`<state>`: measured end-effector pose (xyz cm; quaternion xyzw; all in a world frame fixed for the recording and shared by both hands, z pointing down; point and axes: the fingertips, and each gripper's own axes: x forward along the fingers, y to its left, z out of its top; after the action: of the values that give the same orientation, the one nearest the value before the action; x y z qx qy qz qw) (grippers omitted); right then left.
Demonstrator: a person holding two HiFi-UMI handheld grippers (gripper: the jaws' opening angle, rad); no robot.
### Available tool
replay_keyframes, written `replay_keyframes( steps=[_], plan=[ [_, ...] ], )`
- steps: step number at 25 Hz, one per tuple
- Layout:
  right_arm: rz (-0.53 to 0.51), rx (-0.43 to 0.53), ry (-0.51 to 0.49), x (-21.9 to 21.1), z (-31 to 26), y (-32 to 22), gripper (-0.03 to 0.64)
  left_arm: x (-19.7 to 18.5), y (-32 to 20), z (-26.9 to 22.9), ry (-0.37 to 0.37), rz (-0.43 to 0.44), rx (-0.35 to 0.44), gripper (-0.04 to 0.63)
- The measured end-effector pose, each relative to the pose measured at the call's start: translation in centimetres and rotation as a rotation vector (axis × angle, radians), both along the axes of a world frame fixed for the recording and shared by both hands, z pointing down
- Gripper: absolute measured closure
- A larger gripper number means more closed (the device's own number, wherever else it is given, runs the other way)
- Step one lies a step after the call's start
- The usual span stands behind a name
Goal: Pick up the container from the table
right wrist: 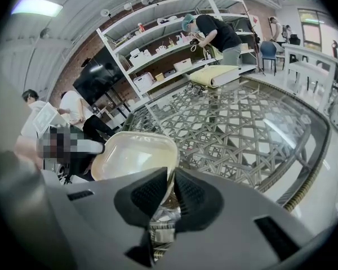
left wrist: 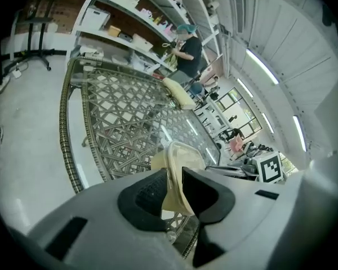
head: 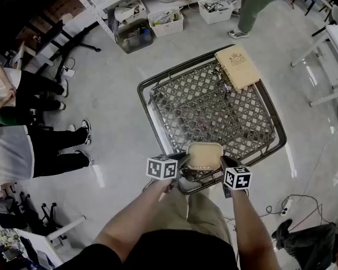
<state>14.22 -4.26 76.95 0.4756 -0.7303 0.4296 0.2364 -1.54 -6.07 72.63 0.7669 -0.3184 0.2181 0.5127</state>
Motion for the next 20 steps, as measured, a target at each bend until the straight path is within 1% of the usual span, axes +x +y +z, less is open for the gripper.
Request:
replay_keyframes(
  steps=[5,12,16,20],
  plan=[
    [-0.015,0.005,0.008,-0.2,0.1,-0.1,0.577,-0.5,0.4,0.5,0.008,-0.006,-0.021,0.531],
    [-0.01,-0.006,-0.004,-0.4,-0.2,0.3,0.581,-0.8,1.0,1.2,-0.078,-0.016,-0.021,0.545],
    [0.019,-0.009,-0.015,-0.1,-0.7,0.6,0.589,-0.6,1.5,0.9,-0.089,0.002,-0.004,0.555],
    [0.037,0.008,-0.024,0.0,-1.7,0.9,0.589,-0.5,1.7,0.1,-0.087,0.018,0.024,0.557]
  ],
)
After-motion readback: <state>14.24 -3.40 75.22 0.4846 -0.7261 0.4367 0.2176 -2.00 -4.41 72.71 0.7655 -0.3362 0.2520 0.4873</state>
